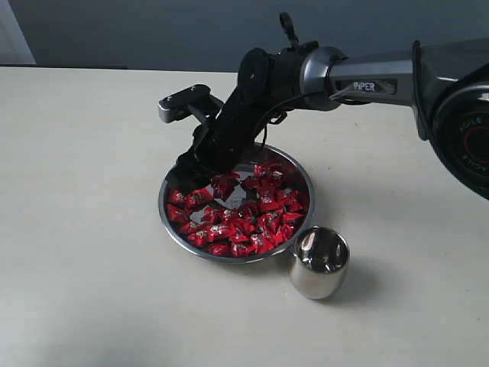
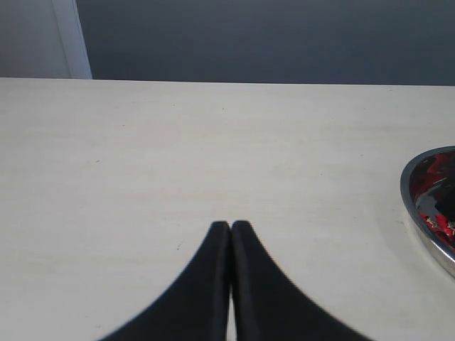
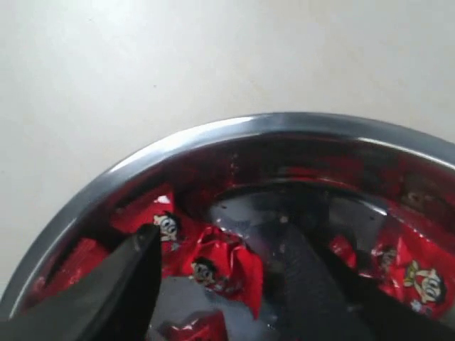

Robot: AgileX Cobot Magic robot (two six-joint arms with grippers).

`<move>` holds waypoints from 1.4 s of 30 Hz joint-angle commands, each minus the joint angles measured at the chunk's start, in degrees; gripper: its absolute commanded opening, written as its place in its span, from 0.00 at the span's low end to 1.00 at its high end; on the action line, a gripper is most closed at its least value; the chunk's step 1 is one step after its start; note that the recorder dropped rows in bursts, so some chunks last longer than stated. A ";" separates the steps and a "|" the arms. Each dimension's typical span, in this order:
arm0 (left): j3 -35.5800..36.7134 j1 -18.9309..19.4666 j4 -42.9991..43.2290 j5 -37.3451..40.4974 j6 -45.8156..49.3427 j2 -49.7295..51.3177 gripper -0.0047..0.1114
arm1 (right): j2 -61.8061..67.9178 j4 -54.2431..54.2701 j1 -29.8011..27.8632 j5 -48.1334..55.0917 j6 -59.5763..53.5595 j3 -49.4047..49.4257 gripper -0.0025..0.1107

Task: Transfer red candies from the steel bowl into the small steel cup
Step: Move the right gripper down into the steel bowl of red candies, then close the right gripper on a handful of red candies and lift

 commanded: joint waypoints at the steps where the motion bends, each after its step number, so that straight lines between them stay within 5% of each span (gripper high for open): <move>1: 0.17 -0.29 0.00 -0.23 -0.13 -0.30 0.04 | -0.25 -0.88 0.37 -0.42 -0.55 -0.22 0.48; 20: 0.17 -0.29 0.00 -0.23 -0.13 -0.30 0.04 | 2.20 -2.66 0.37 -1.21 -0.55 -0.22 0.47; 30: 0.17 -0.29 0.00 -0.23 -0.13 -0.30 0.04 | 0.84 -2.66 0.37 0.82 -0.55 -0.22 0.02; 42: 0.17 -0.29 0.00 -0.23 -0.13 -0.30 0.04 | -11.83 -7.35 0.25 9.90 7.44 0.39 0.02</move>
